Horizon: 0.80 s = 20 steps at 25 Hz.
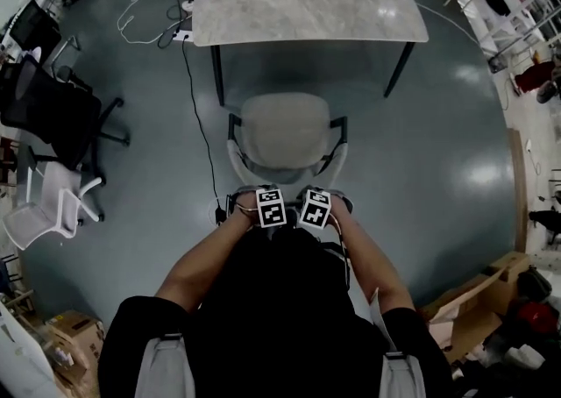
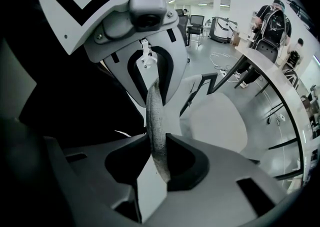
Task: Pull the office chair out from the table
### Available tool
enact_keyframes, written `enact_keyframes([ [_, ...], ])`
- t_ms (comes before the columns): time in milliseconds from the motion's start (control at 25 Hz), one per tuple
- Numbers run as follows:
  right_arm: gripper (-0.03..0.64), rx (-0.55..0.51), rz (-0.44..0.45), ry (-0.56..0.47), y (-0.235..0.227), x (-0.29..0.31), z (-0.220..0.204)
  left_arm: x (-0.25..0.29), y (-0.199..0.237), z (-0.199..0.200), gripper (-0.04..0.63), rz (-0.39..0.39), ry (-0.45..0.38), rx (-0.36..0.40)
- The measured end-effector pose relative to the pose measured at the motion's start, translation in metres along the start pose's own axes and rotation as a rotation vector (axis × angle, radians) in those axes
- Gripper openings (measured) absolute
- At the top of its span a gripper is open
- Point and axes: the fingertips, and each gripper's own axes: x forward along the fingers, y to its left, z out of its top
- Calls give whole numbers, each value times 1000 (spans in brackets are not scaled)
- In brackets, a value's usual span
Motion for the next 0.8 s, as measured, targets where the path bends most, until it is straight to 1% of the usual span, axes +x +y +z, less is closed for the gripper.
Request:
enact_keyframes([
  [80,98,-3,-26,4,-11,-3,0,-2,9,3,96,20,-7,7],
  [320,100,5,-95,6,-14,-5,-1,-5,12,7,106,43,-37,33],
  [480,118,8,-91,10,-13,-11,3,-12,10,7,114,105,-64,68],
  [560,121,7,-99,-18,-13,-23,8,-22,10,12,114,117,-97,78],
  [600,121,20,-101,-62,-14,-31,15,-29,10,15,114,113,-127,72],
  [640,118,48,-97,-127,-14,-42,25,-38,10,18,114,103,-172,51],
  [800,100,220,-62,-489,-16,-103,75,-93,17,33,110,55,-433,-128],
])
